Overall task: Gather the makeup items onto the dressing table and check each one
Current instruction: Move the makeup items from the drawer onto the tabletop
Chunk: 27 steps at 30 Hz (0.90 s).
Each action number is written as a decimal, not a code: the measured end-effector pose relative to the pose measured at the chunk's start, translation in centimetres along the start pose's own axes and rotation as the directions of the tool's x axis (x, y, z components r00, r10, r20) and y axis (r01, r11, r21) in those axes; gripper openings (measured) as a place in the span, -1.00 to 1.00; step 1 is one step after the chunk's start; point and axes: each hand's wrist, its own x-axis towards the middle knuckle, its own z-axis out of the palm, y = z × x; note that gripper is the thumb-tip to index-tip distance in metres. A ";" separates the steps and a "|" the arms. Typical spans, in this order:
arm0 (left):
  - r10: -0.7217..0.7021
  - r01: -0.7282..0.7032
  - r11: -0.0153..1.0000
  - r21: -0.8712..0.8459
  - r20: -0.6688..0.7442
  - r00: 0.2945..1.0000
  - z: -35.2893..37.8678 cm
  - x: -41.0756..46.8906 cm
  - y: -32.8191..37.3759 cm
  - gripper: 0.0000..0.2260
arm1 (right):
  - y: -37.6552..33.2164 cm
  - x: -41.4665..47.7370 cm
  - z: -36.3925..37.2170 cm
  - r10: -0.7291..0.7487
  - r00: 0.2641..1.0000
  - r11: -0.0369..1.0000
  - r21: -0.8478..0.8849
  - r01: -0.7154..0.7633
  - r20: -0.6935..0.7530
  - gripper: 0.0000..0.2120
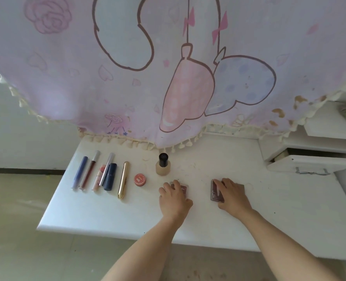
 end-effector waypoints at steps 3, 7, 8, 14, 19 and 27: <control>0.022 -0.021 0.999 0.035 -0.018 1.000 0.2 -0.3 -0.2 -0.47 | -0.1 -1.0 0.2 0.039 0.999 0.998 0.042 -0.038 -0.016 -0.31; 0.052 -0.046 0.995 0.086 -0.079 0.995 0.0 -1.6 -1.0 -0.46 | -0.2 -4.5 0.8 0.072 0.993 0.987 0.148 -0.058 -0.089 -0.38; 0.074 -0.066 0.994 0.093 -0.090 0.993 0.1 -2.0 -1.3 -0.47 | -0.2 -5.5 1.2 0.077 0.990 0.986 0.155 -0.058 -0.116 -0.41; 0.329 -0.296 0.942 0.160 -0.257 0.909 1.8 -8.1 -3.1 -0.66 | 1.7 -12.7 6.1 0.030 0.967 0.989 0.151 0.009 -0.254 -0.49; 0.369 -0.346 0.922 0.175 -0.122 0.921 6.4 -15.4 -3.6 -0.75 | 4.0 -18.4 9.7 0.077 0.987 0.963 0.266 -0.036 -0.144 -0.50; 0.273 -0.335 0.923 0.191 0.288 0.918 14.4 -22.6 -3.4 -0.56 | 8.4 -25.5 15.2 0.055 0.991 0.984 0.164 -0.075 0.123 -0.41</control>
